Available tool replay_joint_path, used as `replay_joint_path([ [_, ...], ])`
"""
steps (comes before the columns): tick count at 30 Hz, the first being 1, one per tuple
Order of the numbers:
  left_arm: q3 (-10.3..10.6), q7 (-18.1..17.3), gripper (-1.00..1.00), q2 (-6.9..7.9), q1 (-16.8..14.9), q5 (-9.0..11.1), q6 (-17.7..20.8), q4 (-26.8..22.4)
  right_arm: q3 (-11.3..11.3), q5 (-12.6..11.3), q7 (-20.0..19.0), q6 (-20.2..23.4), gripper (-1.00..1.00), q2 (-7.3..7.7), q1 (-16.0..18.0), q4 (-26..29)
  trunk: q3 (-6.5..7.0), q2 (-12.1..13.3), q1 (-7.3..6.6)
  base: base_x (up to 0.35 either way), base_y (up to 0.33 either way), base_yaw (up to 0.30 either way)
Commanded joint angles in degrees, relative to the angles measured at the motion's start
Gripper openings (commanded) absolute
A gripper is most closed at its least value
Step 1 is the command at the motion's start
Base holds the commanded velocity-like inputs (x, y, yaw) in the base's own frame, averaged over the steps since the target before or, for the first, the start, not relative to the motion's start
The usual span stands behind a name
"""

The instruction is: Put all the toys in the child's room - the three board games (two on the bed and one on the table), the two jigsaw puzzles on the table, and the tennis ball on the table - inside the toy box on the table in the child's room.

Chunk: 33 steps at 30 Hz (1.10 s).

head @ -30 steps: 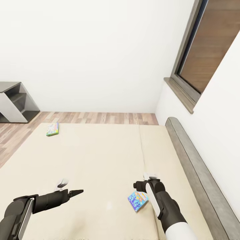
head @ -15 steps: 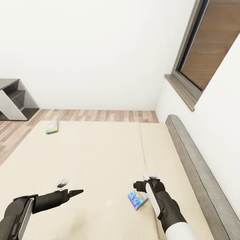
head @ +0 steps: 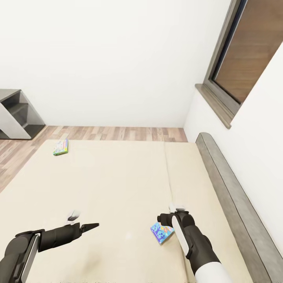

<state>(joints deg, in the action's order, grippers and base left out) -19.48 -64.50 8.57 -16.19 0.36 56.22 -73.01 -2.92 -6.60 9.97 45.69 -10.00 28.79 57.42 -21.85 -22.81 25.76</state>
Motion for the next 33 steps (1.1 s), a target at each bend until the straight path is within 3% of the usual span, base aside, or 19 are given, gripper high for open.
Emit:
replay_joint_path([
  [1,-0.07,-1.75,1.0,0.02,-0.02,-0.12,0.5,-0.02,-0.07,-0.61,0.56,0.19,1.0,0.0,0.03,0.06,-0.19,-0.11,0.03,0.0,0.0,0.0],
  [15,-0.44,-9.52,1.0,0.28,0.16,-0.08,0.47,-0.03,-0.07,-0.61,0.55,0.19,1.0,0.0,0.03,0.01,-1.5,-0.11,0.03,0.0,0.0,0.0],
  [24,-0.57,-18.93,1.0,0.93,0.43,-0.26,-0.04,-0.03,-0.07,-0.61,0.55,0.19,1.0,0.0,0.03,0.04,-2.35,-0.11,0.03,0.0,0.0,0.0],
  [33,-0.49,-20.99,1.0,1.1,0.62,-0.03,-0.22,-0.03,-0.07,-0.61,0.52,0.19,1.0,0.0,0.03,0.06,-3.19,-0.11,0.03,0.0,0.0,0.0],
])
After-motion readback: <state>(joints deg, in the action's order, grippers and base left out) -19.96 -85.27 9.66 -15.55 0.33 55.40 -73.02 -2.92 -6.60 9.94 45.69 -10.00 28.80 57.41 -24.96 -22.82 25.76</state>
